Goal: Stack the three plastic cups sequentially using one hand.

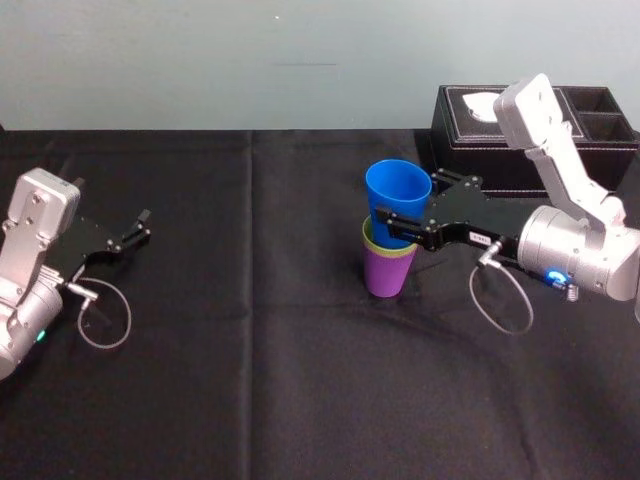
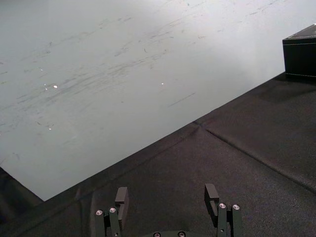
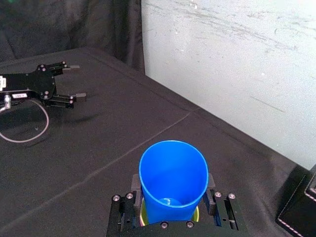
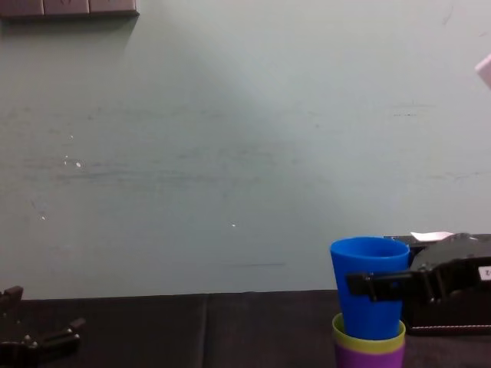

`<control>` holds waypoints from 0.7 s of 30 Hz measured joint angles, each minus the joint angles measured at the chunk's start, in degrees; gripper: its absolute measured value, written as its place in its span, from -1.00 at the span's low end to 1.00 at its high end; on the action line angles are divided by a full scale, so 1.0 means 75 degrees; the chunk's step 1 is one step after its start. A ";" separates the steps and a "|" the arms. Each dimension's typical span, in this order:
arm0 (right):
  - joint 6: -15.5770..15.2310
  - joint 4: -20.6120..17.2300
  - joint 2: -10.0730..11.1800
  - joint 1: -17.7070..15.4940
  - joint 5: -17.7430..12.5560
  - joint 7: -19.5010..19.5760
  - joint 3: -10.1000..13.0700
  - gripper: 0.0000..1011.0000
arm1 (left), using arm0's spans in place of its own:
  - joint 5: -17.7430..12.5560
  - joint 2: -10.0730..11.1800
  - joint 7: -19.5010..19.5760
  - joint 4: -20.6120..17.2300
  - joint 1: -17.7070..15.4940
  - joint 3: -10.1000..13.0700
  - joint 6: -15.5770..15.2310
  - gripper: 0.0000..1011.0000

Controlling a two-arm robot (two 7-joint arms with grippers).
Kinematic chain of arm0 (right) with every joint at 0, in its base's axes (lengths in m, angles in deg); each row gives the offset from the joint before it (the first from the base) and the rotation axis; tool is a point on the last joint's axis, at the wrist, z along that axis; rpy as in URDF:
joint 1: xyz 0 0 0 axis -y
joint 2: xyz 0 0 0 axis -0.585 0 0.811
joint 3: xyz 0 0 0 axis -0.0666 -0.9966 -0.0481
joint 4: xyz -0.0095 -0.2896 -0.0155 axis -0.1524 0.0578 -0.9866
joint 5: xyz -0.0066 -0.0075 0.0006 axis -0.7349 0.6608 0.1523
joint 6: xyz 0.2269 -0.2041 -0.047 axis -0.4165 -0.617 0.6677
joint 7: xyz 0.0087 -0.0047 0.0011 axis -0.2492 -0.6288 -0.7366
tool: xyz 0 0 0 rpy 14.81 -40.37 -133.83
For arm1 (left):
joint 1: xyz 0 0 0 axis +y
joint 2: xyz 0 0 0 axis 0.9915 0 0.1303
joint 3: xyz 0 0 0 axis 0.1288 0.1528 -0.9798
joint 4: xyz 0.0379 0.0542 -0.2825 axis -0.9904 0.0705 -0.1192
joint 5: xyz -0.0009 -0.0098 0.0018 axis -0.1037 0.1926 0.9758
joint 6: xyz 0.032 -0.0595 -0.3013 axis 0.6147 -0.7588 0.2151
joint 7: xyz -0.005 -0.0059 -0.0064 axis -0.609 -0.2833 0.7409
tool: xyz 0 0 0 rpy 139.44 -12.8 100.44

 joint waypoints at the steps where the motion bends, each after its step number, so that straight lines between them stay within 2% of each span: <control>1: 0.0026 0.0056 -0.0019 0.0012 0.0005 -0.0020 -0.0025 0.43 | 0.0000 0.0000 0.0000 0.0000 0.0000 0.0000 0.0000 1.00; 9: 0.0126 0.0281 -0.0077 0.0038 0.0055 -0.0073 -0.0110 0.43 | 0.0000 0.0000 0.0000 0.0000 0.0000 0.0000 0.0000 1.00; 21: 0.0120 0.0258 -0.0071 0.0036 0.0055 -0.0066 -0.0103 0.45 | 0.0000 0.0000 0.0000 0.0000 0.0000 0.0000 0.0000 1.00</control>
